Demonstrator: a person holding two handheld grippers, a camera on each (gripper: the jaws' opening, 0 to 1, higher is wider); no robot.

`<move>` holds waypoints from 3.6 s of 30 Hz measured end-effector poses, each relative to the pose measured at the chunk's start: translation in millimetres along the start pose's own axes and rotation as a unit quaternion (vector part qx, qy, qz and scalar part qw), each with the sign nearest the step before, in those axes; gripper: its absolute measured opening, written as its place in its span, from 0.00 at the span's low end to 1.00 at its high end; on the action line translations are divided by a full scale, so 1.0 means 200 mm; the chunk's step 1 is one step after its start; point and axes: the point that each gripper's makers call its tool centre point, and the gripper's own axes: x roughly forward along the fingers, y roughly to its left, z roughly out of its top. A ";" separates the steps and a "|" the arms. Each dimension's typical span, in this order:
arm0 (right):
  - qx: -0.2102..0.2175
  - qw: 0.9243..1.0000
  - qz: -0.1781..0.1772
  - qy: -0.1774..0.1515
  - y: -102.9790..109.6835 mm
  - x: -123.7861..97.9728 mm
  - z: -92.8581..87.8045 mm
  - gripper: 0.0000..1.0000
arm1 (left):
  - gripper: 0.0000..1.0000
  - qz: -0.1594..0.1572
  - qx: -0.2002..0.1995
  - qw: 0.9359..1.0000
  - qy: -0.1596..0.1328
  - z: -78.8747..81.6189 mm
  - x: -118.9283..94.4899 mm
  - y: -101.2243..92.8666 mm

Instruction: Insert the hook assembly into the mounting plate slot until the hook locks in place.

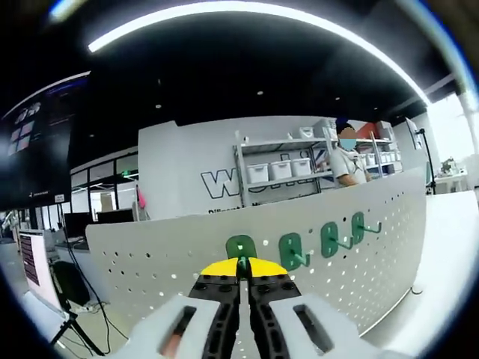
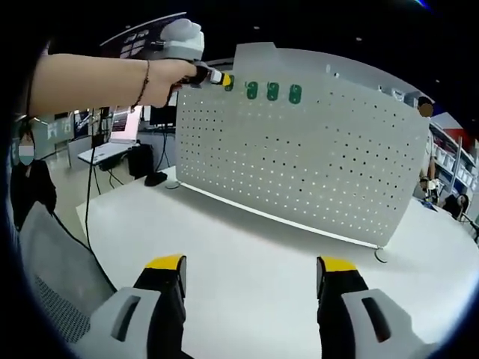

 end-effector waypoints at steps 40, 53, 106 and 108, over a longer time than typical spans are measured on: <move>-0.001 1.000 -0.004 0.004 -0.01 0.00 -0.01 0.67 | 0.13 -0.005 -0.048 0.998 0.038 -0.11 0.07 -0.03; -0.006 1.000 -0.009 -0.002 -0.02 0.00 0.00 0.67 | 0.51 -0.046 -0.084 0.995 0.022 0.04 -0.09 0.04; -0.004 1.000 -0.009 0.002 -0.01 -0.01 0.00 0.70 | 1.00 -0.136 -0.183 0.960 0.163 -0.55 -1.18 -0.03; -0.006 1.000 -0.008 0.004 -0.01 -0.01 0.00 0.70 | 1.00 -0.138 -0.184 0.959 0.165 -0.56 -1.19 -0.03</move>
